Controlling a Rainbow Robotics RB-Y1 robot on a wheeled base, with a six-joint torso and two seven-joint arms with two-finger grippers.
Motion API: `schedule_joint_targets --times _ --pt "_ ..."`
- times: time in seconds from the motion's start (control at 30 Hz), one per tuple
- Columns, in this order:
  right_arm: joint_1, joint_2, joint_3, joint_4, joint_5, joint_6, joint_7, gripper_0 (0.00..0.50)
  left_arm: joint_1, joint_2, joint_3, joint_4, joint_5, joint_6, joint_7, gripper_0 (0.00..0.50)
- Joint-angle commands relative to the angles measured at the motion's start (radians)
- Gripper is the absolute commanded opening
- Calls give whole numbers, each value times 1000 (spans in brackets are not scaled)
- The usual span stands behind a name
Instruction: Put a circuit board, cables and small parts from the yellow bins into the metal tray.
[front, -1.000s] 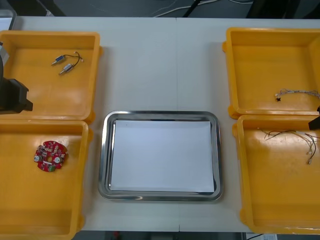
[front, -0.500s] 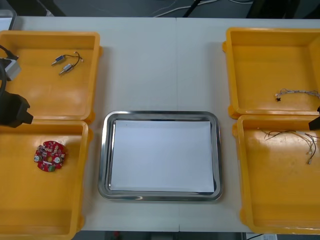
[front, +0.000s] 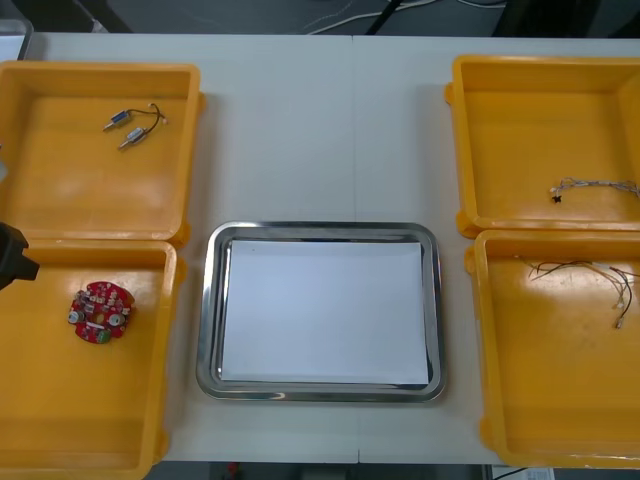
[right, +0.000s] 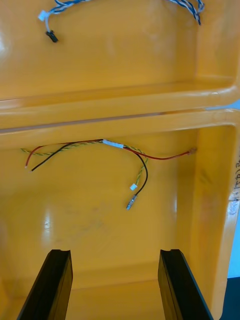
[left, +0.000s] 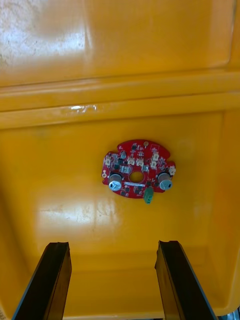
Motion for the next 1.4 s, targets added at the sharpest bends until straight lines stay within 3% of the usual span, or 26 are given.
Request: schedule_joint_targets --times 0.03,0.27,0.57,0.77,1.07,1.4 --pt "13 -45 -52 64 8 -7 -42 500 93 39 39 -91 -46 -18 -59 500" --pt "13 -45 -77 189 10 -67 -69 500 214 38 51 -129 -69 -157 -73 500" --pt "13 -45 -63 267 51 -125 -103 500 299 1 51 -144 -106 -283 -113 500" --pt "17 -45 -43 299 65 -159 -132 500 331 -38 51 -146 -127 -348 -182 500" --pt "37 -40 3 304 36 -175 -290 500 395 -58 8 -144 -153 -481 -231 500" --pt "103 17 1 304 11 -287 -342 500 432 -58 -63 -144 -187 -556 -251 500"
